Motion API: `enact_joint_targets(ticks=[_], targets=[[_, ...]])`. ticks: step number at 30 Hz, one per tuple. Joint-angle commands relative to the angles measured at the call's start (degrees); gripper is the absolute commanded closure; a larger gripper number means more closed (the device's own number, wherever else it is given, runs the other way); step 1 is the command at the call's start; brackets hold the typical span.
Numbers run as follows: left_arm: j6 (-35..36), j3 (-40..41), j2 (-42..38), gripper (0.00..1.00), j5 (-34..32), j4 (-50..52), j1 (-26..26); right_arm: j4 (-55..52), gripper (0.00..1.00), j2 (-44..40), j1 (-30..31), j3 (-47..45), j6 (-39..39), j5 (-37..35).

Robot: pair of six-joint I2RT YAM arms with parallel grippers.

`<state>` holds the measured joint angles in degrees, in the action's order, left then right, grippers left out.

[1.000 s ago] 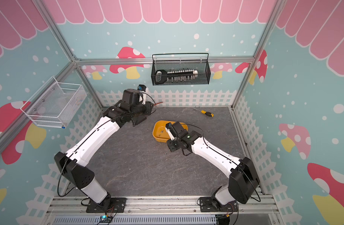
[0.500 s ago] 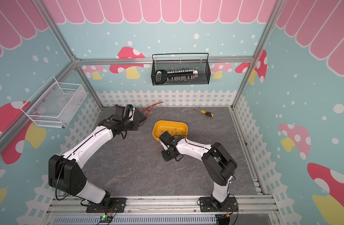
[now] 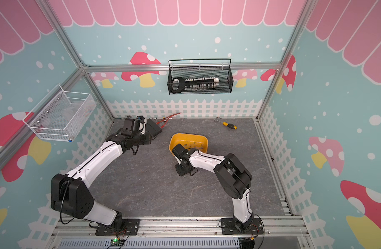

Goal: Put the screws on the desktop into the storage box
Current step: Pick up the screw from the center of the board.

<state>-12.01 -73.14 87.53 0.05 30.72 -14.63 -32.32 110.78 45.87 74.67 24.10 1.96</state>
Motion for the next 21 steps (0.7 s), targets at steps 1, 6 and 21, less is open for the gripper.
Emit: enact_joint_targets(ticks=[1,6,21], targets=[[-0.4,0.5,-1.1,0.61,0.7,-1.0,0.5,-2.0,0.62,1.3,0.3,1.3,0.7,-2.1],[-0.3,0.5,-1.0,0.62,0.6,-1.0,0.4,-2.0,0.63,1.8,0.3,1.7,1.5,-3.3],[0.0,0.5,-0.7,0.61,0.4,-0.9,0.4,-2.0,0.68,4.0,0.3,2.6,1.0,-3.8]])
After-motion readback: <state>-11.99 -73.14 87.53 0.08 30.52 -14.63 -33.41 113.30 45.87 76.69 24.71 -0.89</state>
